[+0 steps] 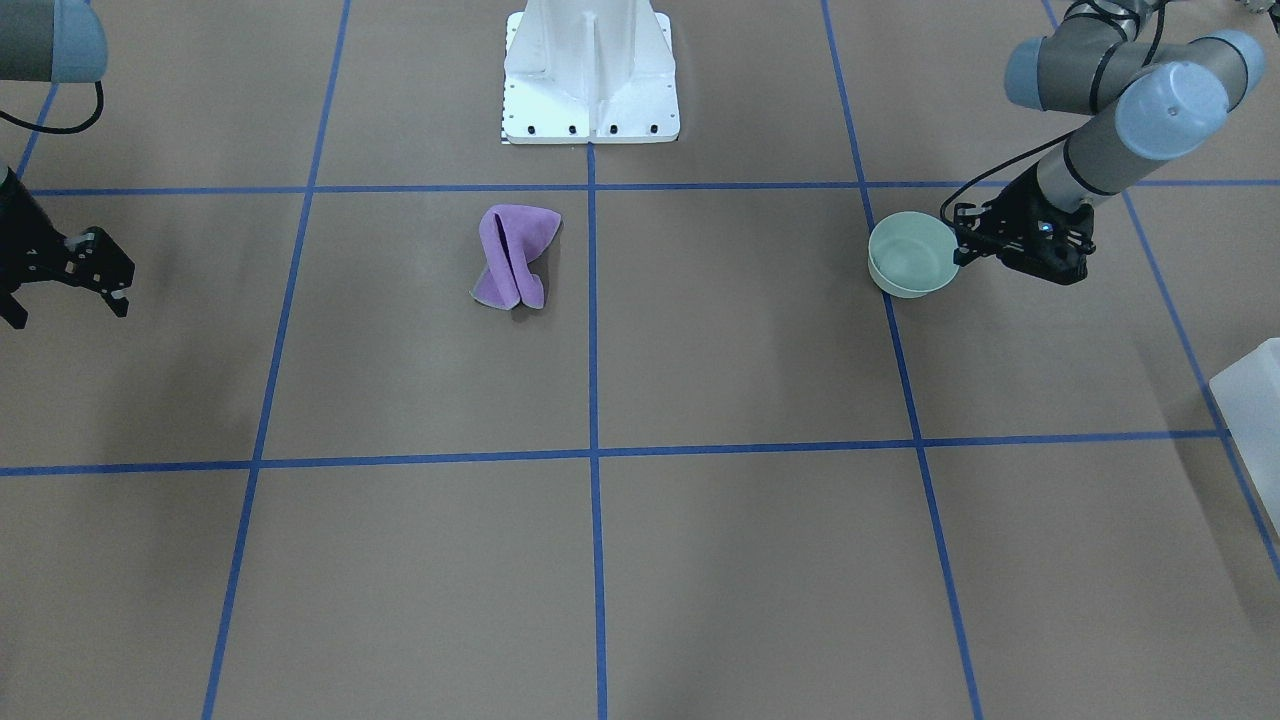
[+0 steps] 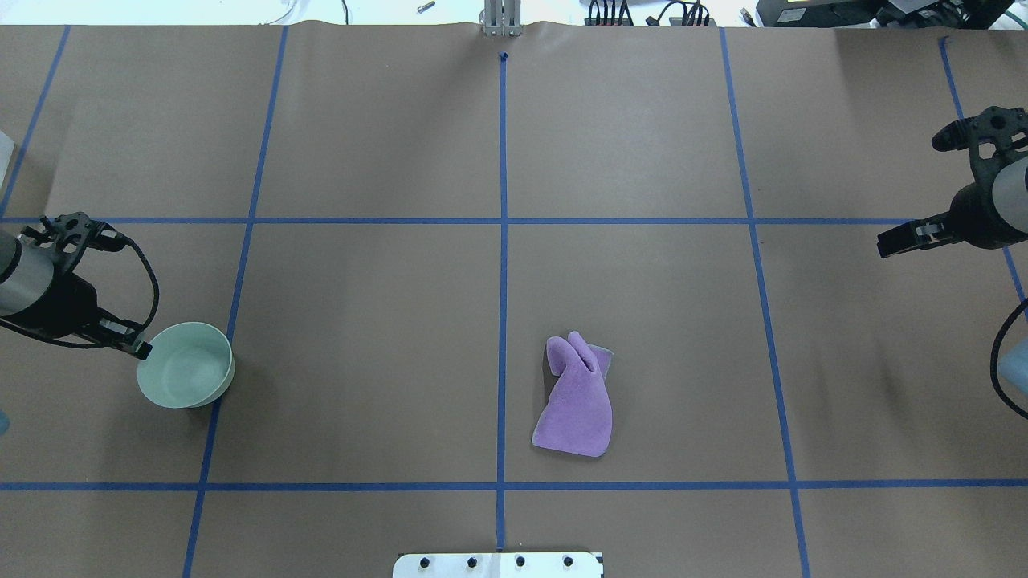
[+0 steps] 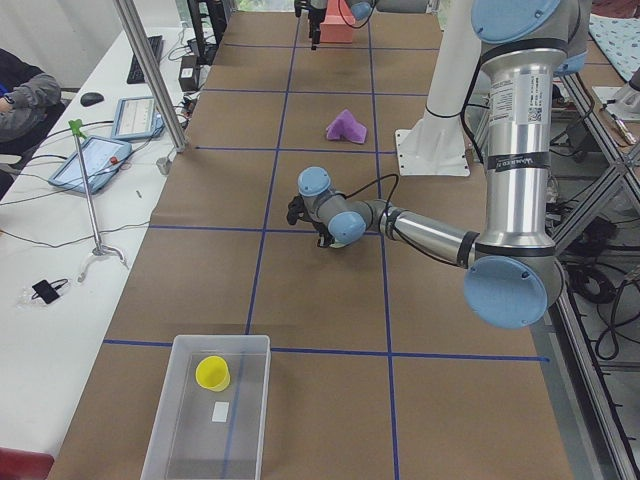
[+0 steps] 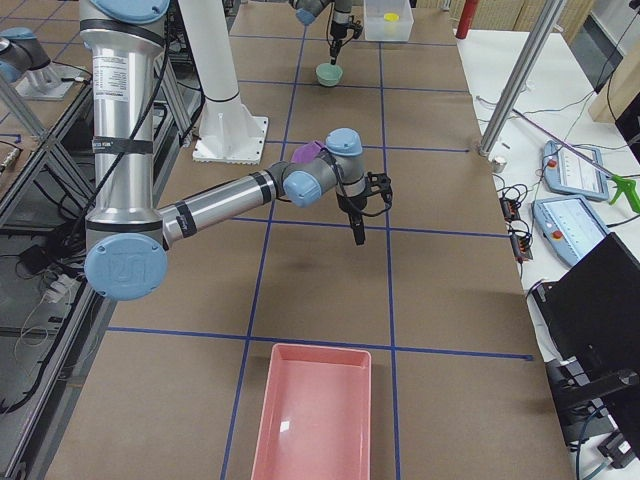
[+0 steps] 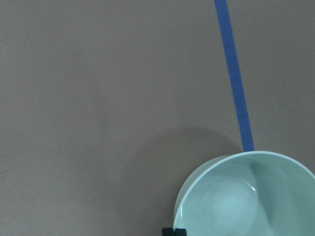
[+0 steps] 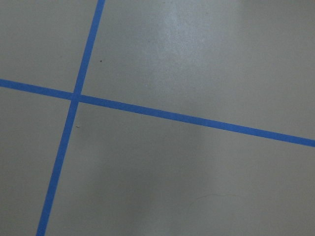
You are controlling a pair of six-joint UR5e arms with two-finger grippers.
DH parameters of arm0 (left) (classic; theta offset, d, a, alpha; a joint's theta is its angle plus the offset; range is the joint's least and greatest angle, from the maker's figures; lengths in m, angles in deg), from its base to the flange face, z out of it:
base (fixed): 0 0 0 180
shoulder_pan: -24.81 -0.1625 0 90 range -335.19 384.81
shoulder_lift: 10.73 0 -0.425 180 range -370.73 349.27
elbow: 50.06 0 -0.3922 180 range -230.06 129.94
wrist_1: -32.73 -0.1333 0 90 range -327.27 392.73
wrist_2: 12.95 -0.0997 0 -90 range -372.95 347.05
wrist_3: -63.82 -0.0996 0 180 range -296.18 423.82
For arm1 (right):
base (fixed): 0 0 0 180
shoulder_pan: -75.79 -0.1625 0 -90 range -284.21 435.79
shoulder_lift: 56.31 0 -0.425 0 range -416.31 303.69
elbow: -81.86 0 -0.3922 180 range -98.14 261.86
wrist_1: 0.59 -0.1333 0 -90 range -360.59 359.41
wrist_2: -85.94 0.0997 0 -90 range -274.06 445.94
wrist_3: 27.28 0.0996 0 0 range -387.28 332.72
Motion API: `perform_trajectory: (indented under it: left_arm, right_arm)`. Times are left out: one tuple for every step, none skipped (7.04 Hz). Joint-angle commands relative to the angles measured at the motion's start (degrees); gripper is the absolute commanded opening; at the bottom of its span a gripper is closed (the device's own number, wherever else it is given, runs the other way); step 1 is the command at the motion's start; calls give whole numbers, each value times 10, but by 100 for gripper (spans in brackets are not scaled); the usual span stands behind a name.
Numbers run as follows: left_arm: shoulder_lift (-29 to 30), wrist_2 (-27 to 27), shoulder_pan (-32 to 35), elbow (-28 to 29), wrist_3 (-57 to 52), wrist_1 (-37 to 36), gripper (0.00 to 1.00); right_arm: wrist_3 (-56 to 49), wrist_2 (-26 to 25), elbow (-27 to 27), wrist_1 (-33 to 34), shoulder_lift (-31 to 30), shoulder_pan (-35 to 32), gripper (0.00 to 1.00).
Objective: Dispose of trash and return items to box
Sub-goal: 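Lift the green bowl with the left gripper and place it in the clear bin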
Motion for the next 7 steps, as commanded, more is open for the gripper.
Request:
perform_trajectory:
  left_arm:
    - [-1,48,56,-5,-5,-3,0]
    - [-2,71,94,-2,-6,-4,0]
    - [-2,101,129,2,-19,-5,0]
    - [-3,107,173,13,-66,-16,0]
    - [1,107,219,27,-156,-75,0]
    - [28,105,274,36,-283,-186,0]
    - [70,104,343,60,-407,-293,0]
  right_arm:
    - [5,0,1,0,3,0,100]
    - [5,0,1,0,3,0,100]
    - [5,0,1,0,3,0,100]
    - [5,0,1,0,3,0,100]
    - [5,0,1,1,3,0,100]
    - [5,-1,2,0,3,0,100]
    - [5,-1,1,0,4,0,100]
